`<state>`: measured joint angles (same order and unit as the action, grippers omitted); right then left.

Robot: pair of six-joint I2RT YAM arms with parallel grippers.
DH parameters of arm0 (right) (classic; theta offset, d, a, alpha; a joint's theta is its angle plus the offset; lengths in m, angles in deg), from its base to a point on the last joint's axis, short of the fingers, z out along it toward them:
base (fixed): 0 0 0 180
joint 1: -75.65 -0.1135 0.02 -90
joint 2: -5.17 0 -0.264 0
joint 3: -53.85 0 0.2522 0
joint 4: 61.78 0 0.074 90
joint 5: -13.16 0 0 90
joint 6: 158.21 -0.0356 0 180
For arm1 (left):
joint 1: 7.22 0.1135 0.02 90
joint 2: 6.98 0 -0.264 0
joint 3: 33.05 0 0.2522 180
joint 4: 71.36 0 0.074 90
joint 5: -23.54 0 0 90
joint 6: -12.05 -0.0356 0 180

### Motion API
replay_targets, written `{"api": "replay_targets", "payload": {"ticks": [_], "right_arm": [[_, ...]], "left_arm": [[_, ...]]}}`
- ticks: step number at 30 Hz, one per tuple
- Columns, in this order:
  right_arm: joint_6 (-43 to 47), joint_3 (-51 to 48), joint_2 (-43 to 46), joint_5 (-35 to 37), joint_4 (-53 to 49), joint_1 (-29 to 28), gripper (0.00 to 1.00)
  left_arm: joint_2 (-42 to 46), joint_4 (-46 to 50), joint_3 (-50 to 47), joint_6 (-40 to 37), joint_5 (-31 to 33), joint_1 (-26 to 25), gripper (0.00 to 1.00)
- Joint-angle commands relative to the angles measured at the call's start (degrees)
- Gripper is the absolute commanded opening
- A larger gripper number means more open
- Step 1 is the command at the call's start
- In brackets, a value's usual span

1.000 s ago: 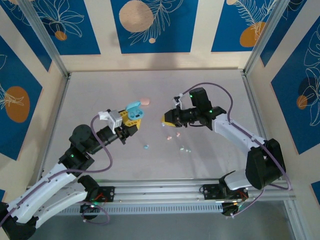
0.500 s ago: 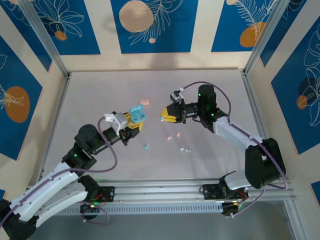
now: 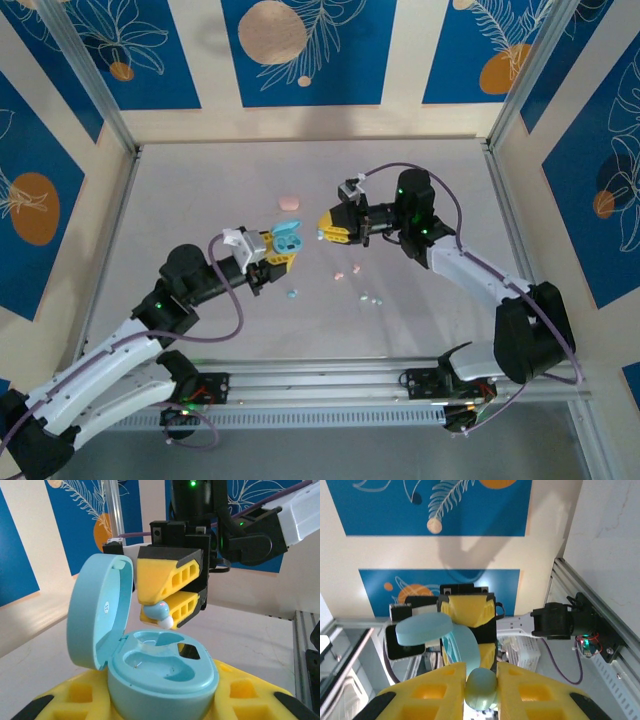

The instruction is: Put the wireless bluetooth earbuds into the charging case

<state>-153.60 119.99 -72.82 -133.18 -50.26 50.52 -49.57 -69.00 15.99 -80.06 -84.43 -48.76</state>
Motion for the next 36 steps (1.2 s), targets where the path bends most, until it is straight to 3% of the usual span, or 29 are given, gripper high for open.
{"api": "replay_targets", "payload": {"ticks": [1,7,14,25,36], "right_arm": [[0.0,0.8,3.2,5.4,-5.9,-0.6,0.24],[-5.1,-2.0,5.7,9.4,-4.5,-0.8,0.24],[-5.0,-2.8,7.1,10.1,-3.6,-1.0,0.24],[18.5,1.0,15.7,22.7,-19.9,-6.8,0.24],[31.8,9.7,12.1,32.8,-29.2,-17.5,0.23]], "left_arm": [[-0.1,-1.8,-0.2,-1.1,-1.5,0.1,0.27],[-0.8,-2.6,-1.0,-1.2,1.0,0.1,0.27],[-1.4,-2.8,-1.0,-1.0,0.8,0.1,0.27],[-4.0,-9.3,-2.6,-0.4,-0.9,0.1,0.28],[-6.4,-15.1,-3.6,1.1,-3.6,0.0,0.28]]}}
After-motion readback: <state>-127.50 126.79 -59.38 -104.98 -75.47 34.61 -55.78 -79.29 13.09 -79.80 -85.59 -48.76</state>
